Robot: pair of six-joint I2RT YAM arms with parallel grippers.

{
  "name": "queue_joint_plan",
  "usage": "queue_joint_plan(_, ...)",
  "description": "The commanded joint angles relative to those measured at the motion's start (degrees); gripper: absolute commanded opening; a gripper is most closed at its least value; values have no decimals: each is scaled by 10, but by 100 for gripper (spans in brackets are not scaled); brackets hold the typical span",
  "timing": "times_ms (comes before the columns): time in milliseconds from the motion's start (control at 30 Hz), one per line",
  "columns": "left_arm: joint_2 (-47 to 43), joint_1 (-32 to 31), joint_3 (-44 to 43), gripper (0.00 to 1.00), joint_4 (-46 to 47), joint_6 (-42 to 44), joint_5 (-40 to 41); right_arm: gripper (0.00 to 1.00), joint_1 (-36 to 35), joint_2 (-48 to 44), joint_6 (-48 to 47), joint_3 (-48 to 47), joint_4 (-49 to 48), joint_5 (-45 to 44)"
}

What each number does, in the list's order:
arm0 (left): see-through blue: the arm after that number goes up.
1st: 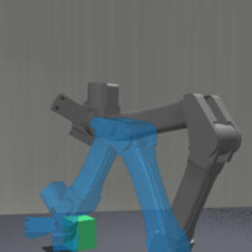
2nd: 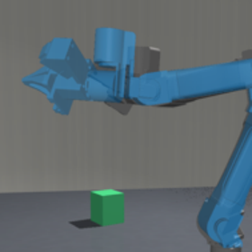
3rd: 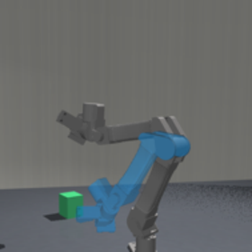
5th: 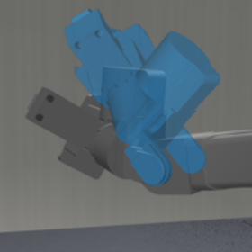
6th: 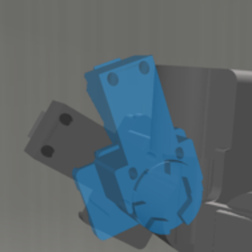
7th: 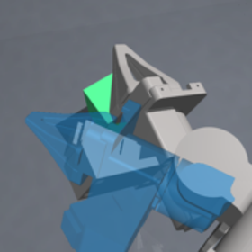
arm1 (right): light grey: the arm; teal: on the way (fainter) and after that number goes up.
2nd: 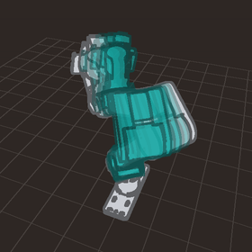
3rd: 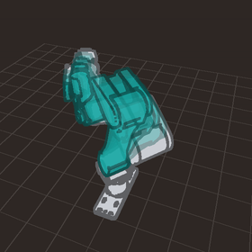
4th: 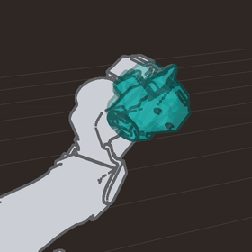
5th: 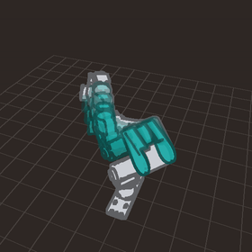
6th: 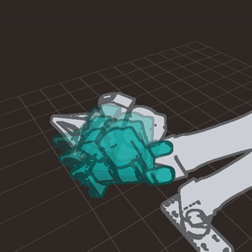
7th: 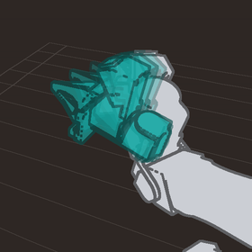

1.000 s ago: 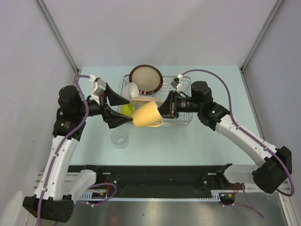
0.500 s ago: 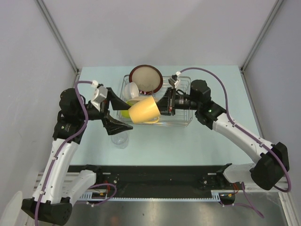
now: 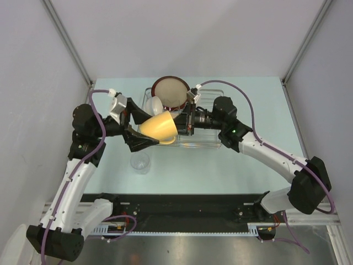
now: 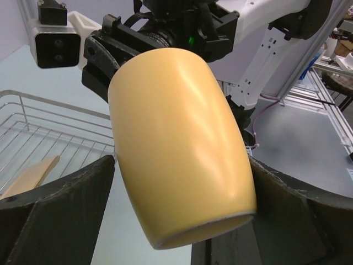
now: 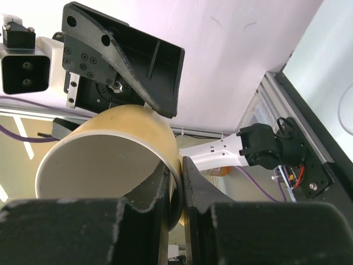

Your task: Load the mixed dishes into the dish rack

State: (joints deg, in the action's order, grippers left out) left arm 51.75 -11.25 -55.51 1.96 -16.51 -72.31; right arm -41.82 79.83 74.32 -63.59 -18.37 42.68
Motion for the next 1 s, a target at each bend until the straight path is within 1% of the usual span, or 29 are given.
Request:
queue_joint_plan(0, 4, -3, -8, 98, 34, -19, 29, 0, -19, 1, 35, -12, -108, 0)
queue_joint_plan(133, 5, -3, -5, 93, 33, -20, 31, 0, -27, 13, 52, -12, -147, -8)
queue_joint_plan(567, 4, -4, -4, 90, 3, 0, 38, 0, -45, 54, 122, -12, -266, -27)
queue_joint_plan(667, 5, -4, -7, 71, -7, 4, 45, 0, -48, 62, 139, -12, -293, -30)
queue_joint_plan(700, 6, -4, -11, 52, -10, 5, 49, 0, -48, 64, 142, -12, -303, -29)
queue_joint_plan(733, 7, -4, -13, 37, -12, 5, 52, 0, -49, 69, 144, -12, -306, -30)
queue_joint_plan(767, 9, -3, -16, 24, -15, 8, 56, 0, -53, 71, 147, -12, -309, -30)
queue_joint_plan(800, 11, -4, -26, 6, -37, 12, 58, 0, -55, 73, 148, -12, -313, -31)
queue_joint_plan(833, 16, -4, -33, 1, -50, 28, 58, 0, -55, 74, 148, -11, -313, -31)
queue_joint_plan(967, 31, -4, -73, 0, -134, 63, 66, 0, -55, 73, 141, -11, -296, -30)
